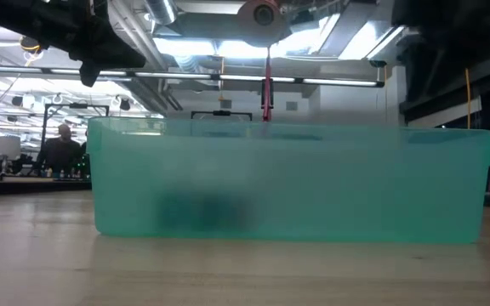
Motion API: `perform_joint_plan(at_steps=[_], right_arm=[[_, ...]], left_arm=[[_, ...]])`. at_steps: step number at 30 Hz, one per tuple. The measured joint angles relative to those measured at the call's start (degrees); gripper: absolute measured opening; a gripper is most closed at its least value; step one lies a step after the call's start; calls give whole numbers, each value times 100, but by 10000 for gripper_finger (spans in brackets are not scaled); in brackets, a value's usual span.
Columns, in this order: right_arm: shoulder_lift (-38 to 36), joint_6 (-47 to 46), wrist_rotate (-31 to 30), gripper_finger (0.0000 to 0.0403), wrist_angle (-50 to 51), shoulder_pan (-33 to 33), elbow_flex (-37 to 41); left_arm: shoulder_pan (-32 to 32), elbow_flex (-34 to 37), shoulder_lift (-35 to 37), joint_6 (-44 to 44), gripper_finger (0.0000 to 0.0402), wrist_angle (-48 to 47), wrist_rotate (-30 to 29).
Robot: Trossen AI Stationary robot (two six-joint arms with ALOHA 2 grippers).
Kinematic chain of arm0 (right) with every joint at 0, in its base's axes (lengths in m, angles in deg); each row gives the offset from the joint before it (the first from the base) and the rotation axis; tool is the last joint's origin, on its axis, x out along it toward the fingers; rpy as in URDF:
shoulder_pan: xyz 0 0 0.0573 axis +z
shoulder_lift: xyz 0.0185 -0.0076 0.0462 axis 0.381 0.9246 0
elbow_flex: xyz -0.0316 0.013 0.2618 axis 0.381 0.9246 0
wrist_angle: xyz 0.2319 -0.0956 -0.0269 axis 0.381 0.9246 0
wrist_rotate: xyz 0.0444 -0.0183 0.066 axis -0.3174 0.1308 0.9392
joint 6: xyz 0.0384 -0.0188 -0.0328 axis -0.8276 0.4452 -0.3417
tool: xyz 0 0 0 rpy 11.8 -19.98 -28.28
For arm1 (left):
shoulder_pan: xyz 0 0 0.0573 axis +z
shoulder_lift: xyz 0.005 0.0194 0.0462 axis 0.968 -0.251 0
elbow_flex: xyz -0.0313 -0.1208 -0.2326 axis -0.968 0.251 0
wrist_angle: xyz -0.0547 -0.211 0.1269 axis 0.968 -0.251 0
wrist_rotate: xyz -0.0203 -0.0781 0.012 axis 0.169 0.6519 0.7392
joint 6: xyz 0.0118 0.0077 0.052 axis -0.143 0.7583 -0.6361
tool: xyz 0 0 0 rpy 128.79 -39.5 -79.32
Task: Pick & Place food coloring
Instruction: Put the small green food coloring bottle into the blue bin
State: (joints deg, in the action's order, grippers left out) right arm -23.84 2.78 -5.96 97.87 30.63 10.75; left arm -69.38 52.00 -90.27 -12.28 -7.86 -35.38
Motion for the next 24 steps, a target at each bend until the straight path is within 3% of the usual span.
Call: perform_joint_plan(at_steps=[8, 18, 24], right_arm=[[1, -20, 157, 313, -795, -565, 859], [408, -45, 920, 307, -1305, -1418, 1106], [959, -1074, 1012, 307, -1494, -1706, 1109]], left_arm=[[2, 0, 0, 42, 17, -2, -60], [0, 0, 0, 11, 17, -2, -63], [1, 0, 0, 11, 17, -2, 98]])
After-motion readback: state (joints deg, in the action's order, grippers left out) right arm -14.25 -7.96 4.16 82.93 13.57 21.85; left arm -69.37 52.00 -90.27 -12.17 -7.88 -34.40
